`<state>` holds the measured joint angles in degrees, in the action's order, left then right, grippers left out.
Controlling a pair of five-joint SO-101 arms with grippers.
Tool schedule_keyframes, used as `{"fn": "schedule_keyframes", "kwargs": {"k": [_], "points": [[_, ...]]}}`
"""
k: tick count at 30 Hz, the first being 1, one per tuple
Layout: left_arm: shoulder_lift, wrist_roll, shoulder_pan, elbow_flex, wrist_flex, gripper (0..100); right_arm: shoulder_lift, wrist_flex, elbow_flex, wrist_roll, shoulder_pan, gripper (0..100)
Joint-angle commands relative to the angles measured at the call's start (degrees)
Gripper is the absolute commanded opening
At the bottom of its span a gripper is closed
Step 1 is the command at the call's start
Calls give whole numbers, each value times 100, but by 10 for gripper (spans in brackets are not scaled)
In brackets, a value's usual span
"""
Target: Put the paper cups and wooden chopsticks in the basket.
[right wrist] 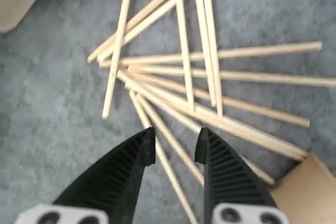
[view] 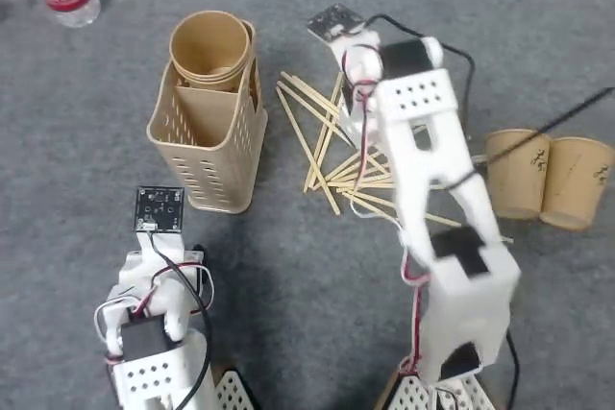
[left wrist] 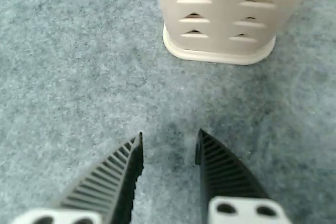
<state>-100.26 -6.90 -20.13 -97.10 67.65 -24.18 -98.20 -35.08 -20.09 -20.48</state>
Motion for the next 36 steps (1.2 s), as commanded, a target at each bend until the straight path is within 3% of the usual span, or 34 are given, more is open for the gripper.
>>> {"fn": "schedule_keyframes", "kwargs": {"k": [1,16,26,36], "points": [[-44,-62,26,40,88,156,-716,-75,-976,-193,180,137],[-53,-70,26,48,105,156,-2888,-13,-2813,-879,321,137],[-53,-79,26,48,105,156,-4277,-40,-4237,-879,611,136],[-53,-79,26,48,105,156,-4576,-75,-4448,-879,567,118]]}}
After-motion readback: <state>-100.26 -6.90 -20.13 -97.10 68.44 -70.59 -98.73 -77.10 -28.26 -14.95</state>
